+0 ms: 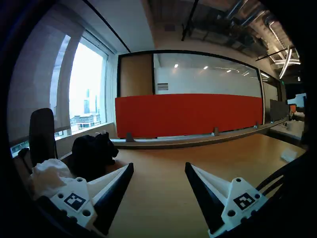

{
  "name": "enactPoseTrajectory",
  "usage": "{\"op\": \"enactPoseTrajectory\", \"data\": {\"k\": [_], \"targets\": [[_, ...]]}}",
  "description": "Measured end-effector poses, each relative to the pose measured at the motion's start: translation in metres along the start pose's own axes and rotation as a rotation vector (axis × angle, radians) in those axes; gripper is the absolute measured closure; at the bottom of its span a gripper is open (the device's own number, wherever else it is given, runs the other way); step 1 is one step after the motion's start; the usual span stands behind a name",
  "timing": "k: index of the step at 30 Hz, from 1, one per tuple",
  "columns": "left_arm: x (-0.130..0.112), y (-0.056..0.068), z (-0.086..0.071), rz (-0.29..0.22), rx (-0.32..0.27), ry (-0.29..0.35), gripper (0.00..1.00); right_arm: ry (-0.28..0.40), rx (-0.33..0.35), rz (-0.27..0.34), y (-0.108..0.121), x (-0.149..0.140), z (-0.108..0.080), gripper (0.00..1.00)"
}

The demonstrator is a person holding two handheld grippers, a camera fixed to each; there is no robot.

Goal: Fold towel

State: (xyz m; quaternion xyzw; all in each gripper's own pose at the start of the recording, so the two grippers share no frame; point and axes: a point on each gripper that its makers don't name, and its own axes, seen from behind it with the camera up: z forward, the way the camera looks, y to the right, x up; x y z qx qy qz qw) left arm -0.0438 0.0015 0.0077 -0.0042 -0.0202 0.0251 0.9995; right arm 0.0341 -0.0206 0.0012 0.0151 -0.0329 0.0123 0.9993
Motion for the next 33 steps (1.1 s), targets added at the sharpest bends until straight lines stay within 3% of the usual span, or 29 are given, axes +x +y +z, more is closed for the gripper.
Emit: {"op": "enactPoseTrajectory", "data": {"k": [18, 33], "targets": [[-0.052, 0.002, 0.003, -0.027, 0.003, 0.024, 0.04, 0.011, 0.019, -0.036, -0.022, -0.014, -0.001, 0.00], [-0.055, 0.000, 0.003, -0.034, 0.008, 0.062, 0.04, 0.014, 0.011, -0.029, -0.015, -0.022, -0.007, 0.00]]}}
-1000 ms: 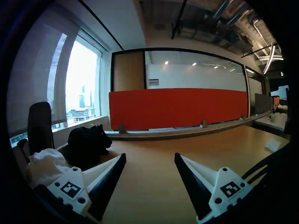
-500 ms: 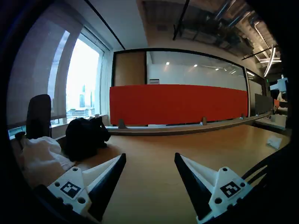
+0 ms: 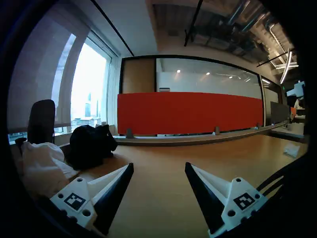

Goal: Fold towel

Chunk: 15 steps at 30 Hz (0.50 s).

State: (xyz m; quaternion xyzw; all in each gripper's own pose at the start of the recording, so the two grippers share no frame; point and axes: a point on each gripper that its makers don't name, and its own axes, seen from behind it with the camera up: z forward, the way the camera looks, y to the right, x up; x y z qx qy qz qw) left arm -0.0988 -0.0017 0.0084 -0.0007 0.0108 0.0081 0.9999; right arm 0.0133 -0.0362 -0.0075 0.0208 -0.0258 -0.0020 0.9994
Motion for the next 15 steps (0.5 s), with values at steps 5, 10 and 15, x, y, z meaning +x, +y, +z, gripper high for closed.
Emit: {"op": "enactPoseTrajectory", "data": {"k": [5, 10, 15], "targets": [[0.0015, 0.0013, -0.0002, -0.001, -0.006, 0.003, 0.04, 0.002, -0.003, 0.001, 0.0024, -0.0017, -0.0019, 0.00], [0.0016, 0.0008, -0.0010, -0.001, -0.006, 0.003, 0.04, 0.003, -0.007, 0.000, 0.0055, -0.0017, -0.0046, 0.00], [0.0007, 0.0005, -0.0009, -0.001, -0.005, 0.002, 0.04, 0.012, -0.009, -0.003, 0.0075, -0.0005, -0.0056, 0.00]]}}
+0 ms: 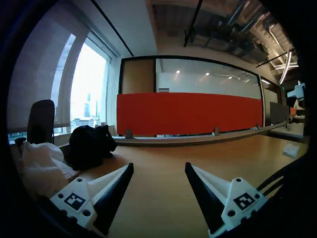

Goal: Fold towel

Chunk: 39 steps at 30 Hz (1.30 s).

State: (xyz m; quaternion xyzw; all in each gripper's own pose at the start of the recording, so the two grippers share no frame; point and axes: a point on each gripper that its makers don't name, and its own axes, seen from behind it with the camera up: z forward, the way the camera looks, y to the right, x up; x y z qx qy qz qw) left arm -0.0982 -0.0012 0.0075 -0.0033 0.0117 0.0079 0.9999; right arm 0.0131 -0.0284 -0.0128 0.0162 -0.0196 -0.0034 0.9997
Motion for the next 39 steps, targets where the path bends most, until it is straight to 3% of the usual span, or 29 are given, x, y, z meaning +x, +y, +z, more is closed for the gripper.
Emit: {"op": "enactPoseTrajectory", "data": {"k": [6, 14, 21, 39], "targets": [[-0.001, 0.000, 0.000, -0.002, 0.001, -0.001, 0.04, 0.020, -0.001, -0.030, 0.001, 0.001, 0.003, 0.00], [-0.002, 0.000, 0.000, -0.001, 0.001, -0.001, 0.04, 0.016, 0.004, -0.044, 0.005, -0.018, 0.008, 0.00], [-0.002, 0.001, 0.000, -0.002, 0.001, -0.001, 0.04, 0.022, 0.025, -0.014, 0.007, -0.031, 0.010, 0.00], [-0.002, 0.001, 0.000, -0.002, 0.001, -0.001, 0.04, 0.032, -0.023, 0.018, 0.037, -0.081, 0.016, 0.00]]}}
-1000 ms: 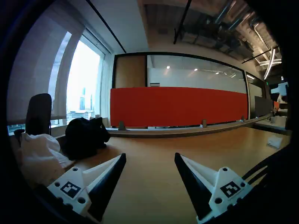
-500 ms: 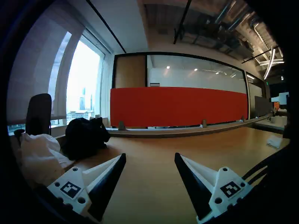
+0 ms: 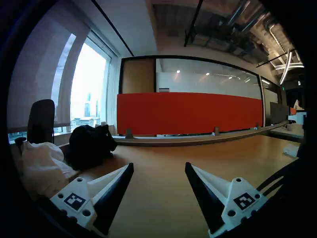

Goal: Fold towel

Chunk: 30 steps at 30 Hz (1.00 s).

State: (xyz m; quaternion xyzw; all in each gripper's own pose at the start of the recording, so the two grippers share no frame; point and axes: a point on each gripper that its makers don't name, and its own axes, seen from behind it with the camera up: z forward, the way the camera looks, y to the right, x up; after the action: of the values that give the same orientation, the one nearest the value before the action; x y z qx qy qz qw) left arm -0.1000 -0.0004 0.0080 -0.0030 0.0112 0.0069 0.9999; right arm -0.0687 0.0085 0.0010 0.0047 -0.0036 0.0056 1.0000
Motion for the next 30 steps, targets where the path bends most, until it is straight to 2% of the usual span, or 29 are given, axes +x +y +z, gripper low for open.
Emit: {"op": "enactPoseTrajectory", "data": {"k": [12, 30], "targets": [[0.001, 0.000, 0.000, 0.000, 0.000, 0.000, 0.04, 0.001, -0.011, 0.019, 0.011, -0.024, 0.008, 0.00], [0.001, 0.000, 0.000, 0.000, 0.000, 0.000, 0.04, -0.014, 0.004, 0.029, 0.007, -0.057, 0.012, 0.01]]}}
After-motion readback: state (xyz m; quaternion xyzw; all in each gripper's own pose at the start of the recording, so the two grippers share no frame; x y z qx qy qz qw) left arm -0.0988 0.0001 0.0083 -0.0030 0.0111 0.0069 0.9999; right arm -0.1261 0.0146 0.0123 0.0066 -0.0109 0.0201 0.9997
